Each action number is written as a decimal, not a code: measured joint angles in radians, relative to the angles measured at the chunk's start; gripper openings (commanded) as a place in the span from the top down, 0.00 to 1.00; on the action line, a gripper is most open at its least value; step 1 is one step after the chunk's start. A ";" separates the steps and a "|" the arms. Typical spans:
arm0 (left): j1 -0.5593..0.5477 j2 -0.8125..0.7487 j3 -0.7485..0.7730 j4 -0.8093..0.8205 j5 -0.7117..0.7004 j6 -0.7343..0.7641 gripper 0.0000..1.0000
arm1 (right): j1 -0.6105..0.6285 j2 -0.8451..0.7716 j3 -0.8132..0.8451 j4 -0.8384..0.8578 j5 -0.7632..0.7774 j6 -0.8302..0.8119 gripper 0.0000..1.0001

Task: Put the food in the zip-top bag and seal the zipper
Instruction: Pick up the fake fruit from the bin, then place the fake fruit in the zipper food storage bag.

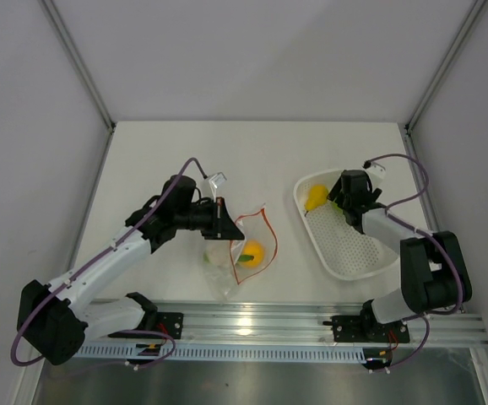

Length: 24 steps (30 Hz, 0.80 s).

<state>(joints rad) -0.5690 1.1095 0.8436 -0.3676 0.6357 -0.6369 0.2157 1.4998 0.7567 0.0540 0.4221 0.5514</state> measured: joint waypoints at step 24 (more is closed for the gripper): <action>0.000 -0.010 0.011 -0.008 -0.028 0.000 0.99 | 0.603 -0.653 0.013 -0.335 -0.117 0.024 0.84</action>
<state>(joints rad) -0.5690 1.0996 0.8551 -0.3752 0.6075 -0.6373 0.8192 0.8463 0.7696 -0.2806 0.3046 0.5758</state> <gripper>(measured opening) 0.005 0.775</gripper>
